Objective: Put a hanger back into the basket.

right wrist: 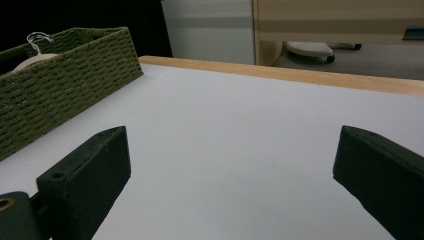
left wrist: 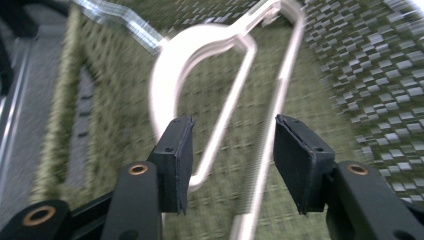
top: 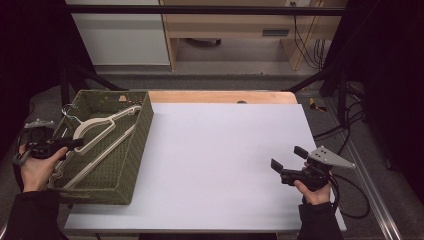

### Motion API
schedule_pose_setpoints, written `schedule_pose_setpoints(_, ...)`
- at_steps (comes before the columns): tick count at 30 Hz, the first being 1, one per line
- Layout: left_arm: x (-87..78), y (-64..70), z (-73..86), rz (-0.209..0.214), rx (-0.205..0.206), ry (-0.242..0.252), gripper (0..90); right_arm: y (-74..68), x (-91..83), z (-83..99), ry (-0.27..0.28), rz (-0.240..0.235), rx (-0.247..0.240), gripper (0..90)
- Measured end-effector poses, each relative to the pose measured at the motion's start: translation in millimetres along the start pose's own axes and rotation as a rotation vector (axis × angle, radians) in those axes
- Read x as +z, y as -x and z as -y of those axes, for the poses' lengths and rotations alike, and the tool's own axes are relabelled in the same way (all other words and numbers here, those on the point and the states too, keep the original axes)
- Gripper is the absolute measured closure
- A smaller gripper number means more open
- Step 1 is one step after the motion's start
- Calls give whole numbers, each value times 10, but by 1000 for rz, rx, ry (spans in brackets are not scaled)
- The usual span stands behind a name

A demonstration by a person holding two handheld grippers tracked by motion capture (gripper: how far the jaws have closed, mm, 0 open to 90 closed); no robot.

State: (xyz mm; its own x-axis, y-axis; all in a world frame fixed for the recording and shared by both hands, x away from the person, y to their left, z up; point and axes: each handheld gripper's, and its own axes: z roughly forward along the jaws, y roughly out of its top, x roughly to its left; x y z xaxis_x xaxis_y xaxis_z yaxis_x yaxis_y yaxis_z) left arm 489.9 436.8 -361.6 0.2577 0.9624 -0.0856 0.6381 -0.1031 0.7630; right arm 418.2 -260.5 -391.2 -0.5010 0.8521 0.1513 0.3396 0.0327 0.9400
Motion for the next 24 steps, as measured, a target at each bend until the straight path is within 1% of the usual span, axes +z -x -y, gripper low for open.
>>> schedule_pose_setpoints(2,-75,119,-18,35,17,51,450,-4,3,-1,6,-5,7,25)
schedule_pose_setpoints(3,-111,189,-22,51,26,80,428,-1,0,0,-1,5,4,25)
schedule_pose_setpoints(4,-149,257,-27,69,40,101,409,2,-2,0,3,2,1,25)
schedule_pose_setpoints(5,-176,328,-29,84,51,132,393,2,-10,-2,0,-4,4,25)
schedule_pose_setpoints(7,-222,455,-33,112,69,175,351,5,-13,-2,5,-1,3,25)
schedule_pose_setpoints(9,-273,595,-33,157,73,225,317,4,-16,-5,4,4,5,25)
schedule_pose_setpoints(10,-296,656,-30,181,84,246,294,3,-18,-5,3,3,5,25)
schedule_pose_setpoints(12,-317,814,-16,237,93,289,261,11,-24,-5,10,-6,-3,24)
schedule_pose_setpoints(13,-315,870,-10,247,104,297,236,10,-24,-6,12,-2,-1,24)
schedule_pose_setpoints(15,-299,1034,15,272,137,322,190,10,-29,-10,18,-8,1,22)
schedule_pose_setpoints(17,-272,1171,45,295,153,340,144,13,-40,-12,15,-2,1,21)
schedule_pose_setpoints(18,-259,1237,65,304,161,347,127,16,-44,-15,24,-5,4,21)
schedule_pose_setpoints(20,-231,1356,101,324,173,360,96,30,-62,-16,21,-4,-3,20)
schedule_pose_setpoints(21,-220,1407,120,331,172,368,85,33,-75,-18,25,-7,1,19)
schedule_pose_setpoints(24,-184,1530,177,356,190,375,76,40,-100,-25,35,-14,3,15)
